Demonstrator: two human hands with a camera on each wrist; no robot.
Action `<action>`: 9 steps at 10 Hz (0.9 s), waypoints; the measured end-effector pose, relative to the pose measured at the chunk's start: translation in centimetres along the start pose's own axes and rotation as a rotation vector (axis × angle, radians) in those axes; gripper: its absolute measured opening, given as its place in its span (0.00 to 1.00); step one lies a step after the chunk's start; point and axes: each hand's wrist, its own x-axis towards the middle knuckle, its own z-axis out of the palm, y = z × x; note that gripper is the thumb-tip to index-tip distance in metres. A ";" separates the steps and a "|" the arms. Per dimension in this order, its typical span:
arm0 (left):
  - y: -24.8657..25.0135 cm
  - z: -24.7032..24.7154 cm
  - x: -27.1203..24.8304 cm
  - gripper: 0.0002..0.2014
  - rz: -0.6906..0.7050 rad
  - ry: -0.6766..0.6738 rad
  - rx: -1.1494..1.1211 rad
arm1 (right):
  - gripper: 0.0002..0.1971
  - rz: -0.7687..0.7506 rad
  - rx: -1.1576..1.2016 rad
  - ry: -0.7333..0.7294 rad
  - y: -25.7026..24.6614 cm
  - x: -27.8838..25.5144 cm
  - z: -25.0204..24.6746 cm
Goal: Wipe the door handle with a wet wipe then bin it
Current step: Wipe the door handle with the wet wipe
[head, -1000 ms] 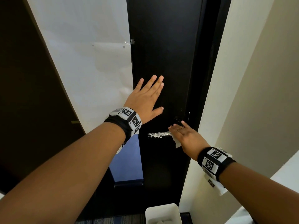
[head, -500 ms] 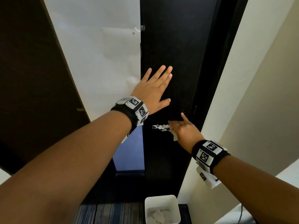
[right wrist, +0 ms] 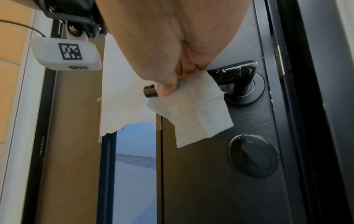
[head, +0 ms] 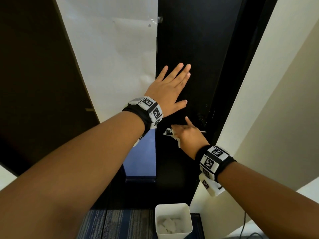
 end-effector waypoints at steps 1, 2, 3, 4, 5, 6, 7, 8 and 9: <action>0.0 0.1 0.0 0.38 0.000 0.002 0.005 | 0.27 -0.001 0.024 -0.010 -0.6 0.4 -0.2; 0.0 0.1 -0.1 0.38 0.001 0.004 0.009 | 0.23 -0.006 0.046 -0.035 -1.2 0.9 -0.2; 0.0 0.1 -0.1 0.38 0.000 0.005 0.009 | 0.22 -0.018 0.080 -0.038 -1.6 1.4 0.0; 0.0 0.1 0.0 0.38 -0.001 0.003 0.008 | 0.23 -0.023 0.135 -0.054 -2.1 2.0 0.0; 0.0 0.0 0.0 0.38 0.001 0.000 0.002 | 0.19 -0.024 0.166 -0.016 -2.7 2.5 0.0; 0.0 0.0 -0.1 0.38 0.000 -0.001 -0.009 | 0.18 -0.033 0.196 -0.010 -3.1 2.8 0.1; 0.0 0.0 -0.1 0.38 0.001 -0.007 -0.019 | 0.14 -0.013 0.278 0.030 -3.5 3.0 -0.5; 0.0 -0.1 -0.1 0.38 0.004 -0.014 -0.019 | 0.11 0.088 0.403 0.090 -3.8 3.1 -2.1; -0.1 -0.3 -0.1 0.37 0.007 -0.014 -0.035 | 0.14 0.171 0.512 0.069 -3.5 3.1 -3.5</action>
